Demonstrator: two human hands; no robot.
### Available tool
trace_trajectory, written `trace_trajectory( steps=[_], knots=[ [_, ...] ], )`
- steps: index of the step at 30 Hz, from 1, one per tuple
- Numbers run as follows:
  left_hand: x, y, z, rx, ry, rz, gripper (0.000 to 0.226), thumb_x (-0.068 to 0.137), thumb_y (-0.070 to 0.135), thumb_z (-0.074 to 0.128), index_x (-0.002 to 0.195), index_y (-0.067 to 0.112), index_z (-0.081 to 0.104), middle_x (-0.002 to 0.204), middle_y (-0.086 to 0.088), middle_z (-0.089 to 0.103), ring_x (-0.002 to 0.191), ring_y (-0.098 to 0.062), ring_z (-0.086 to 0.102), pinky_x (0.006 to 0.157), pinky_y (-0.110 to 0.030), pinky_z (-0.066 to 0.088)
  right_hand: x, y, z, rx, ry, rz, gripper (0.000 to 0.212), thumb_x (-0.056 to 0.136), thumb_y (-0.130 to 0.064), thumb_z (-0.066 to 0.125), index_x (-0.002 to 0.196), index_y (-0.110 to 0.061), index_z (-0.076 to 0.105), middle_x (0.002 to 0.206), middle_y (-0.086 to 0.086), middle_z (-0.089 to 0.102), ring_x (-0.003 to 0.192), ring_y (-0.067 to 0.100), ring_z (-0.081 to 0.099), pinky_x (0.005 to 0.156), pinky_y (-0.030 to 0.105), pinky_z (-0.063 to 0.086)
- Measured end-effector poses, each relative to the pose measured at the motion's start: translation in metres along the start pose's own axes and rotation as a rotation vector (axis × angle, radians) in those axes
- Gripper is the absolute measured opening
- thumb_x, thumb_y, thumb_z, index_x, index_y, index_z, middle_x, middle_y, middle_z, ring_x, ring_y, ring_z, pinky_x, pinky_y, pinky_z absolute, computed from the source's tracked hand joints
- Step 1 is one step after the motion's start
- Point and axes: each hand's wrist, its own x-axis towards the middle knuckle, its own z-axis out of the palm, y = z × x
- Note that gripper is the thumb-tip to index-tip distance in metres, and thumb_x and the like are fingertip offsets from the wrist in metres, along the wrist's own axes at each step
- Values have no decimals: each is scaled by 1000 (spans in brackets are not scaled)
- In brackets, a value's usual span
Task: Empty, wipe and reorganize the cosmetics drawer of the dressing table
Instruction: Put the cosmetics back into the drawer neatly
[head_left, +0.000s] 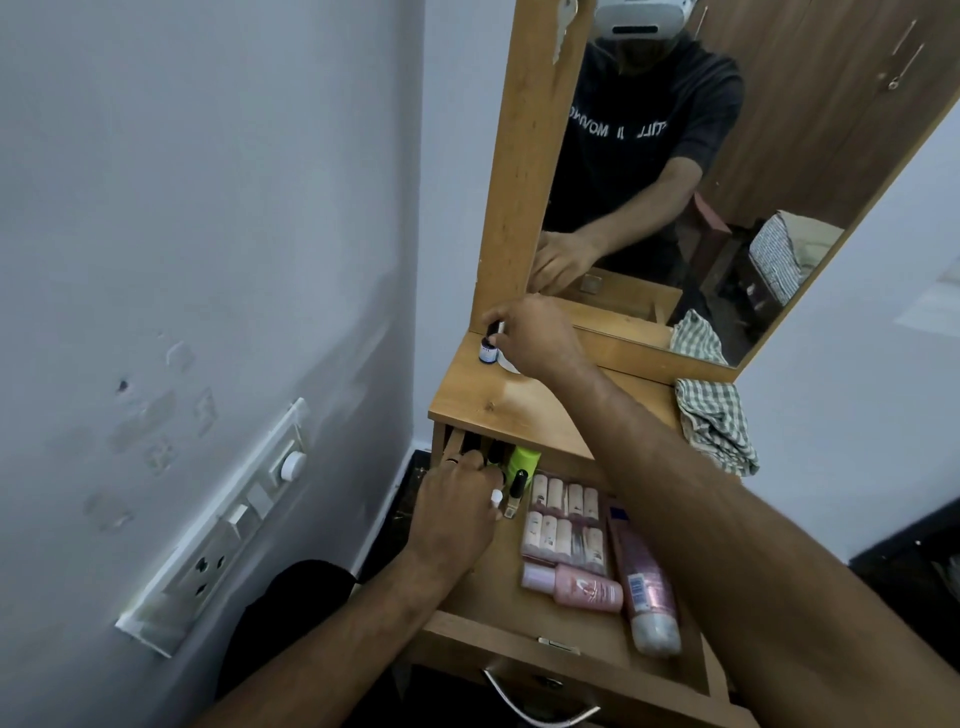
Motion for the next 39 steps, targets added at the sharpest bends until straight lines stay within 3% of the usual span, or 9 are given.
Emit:
trace_trajectory(
  steps=[4,9,14,19,25,30,35,37,39],
  knots=[
    [0,0,2,-48,28,4,19,86,24,73,105,23,70,111,3,63,96,-18,63,79,-22,41,-4,1,5,12,8,-2,21,88,-16,73,104,-30,77,104,-5,74,92,12,66,77,34,59],
    [0,-1,2,-135,103,19,28,84,39,69,107,23,65,104,5,64,89,-14,61,79,-26,48,-15,2,1,-8,64,-5,17,87,-18,72,90,-34,76,96,-13,71,89,7,65,72,36,59],
    [-1,-4,1,-204,191,-23,23,82,28,69,102,20,61,90,2,63,77,-18,60,67,-33,49,-43,-1,-21,26,137,-24,11,88,-22,69,88,-29,77,86,-16,69,77,4,56,68,31,51],
    [4,-16,6,-358,265,-101,12,85,18,66,95,19,60,77,7,55,69,-12,52,60,-31,45,-85,1,-31,138,300,6,9,84,-26,71,89,-31,77,76,-19,64,64,3,52,66,25,46],
    [3,-17,3,-501,310,-160,17,86,13,70,101,17,61,82,4,57,67,-7,54,62,-24,44,-152,11,-8,261,379,37,11,78,-21,71,86,-26,76,80,-14,69,64,6,56,66,30,53],
    [15,-18,-7,-538,370,-187,20,87,11,68,105,16,63,90,3,60,70,-4,57,66,-19,46,-187,17,20,265,316,16,12,77,-20,71,86,-26,77,78,-10,66,66,6,56,61,32,53],
    [46,-26,-16,-459,417,-142,21,86,13,65,106,14,62,96,3,62,77,-16,59,78,-34,52,-201,23,43,228,220,62,14,74,-23,71,85,-30,76,81,-13,64,73,-1,48,64,24,46],
    [61,-30,-17,-452,423,-135,22,86,16,63,107,14,62,98,0,63,84,-18,61,82,-36,53,-199,21,46,201,184,68,14,75,-25,72,86,-32,76,82,-15,63,76,0,51,65,18,37],
    [76,-30,-18,-445,433,-126,21,87,16,62,108,12,62,101,-3,63,88,-17,59,83,-31,50,-199,19,49,189,158,55,13,75,-25,72,86,-31,76,83,-11,65,80,8,60,64,20,39]
  ],
)
